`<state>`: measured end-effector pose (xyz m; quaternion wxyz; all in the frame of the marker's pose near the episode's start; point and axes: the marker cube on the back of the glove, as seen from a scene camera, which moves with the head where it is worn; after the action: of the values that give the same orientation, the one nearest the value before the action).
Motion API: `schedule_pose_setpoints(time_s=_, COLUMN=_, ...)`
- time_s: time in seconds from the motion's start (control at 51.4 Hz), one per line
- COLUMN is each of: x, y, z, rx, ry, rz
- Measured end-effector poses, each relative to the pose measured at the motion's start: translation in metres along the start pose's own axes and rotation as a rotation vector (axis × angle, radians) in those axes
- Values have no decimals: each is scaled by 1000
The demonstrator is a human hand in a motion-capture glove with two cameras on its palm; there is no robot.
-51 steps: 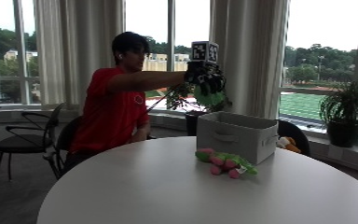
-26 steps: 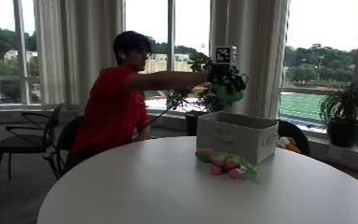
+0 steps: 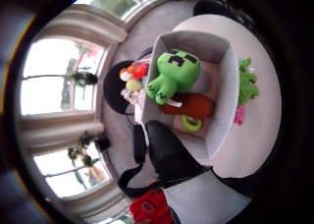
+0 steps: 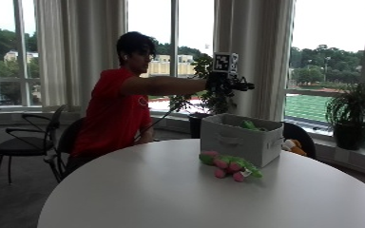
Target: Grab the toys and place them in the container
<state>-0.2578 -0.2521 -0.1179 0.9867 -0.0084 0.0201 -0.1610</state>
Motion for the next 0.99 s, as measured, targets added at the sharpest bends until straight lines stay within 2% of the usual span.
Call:
schedule_pose_setpoints(time_s=0.019, x=-11, y=-1, z=1, rx=1, ry=-22, rz=103)
schedule_pose_setpoints(time_s=0.058, x=-12, y=0, z=5, rx=5, ry=-14, rz=185)
schedule_pose_setpoints(time_s=0.273, x=91, y=10, z=60, rx=-42, ry=48, rz=313)
schedule_pose_setpoints(time_s=0.565, x=140, y=5, z=122, rx=-114, ry=37, rz=362)
schedule_pose_setpoints(time_s=0.993, x=144, y=-19, z=199, rx=-170, ry=-31, rz=386)
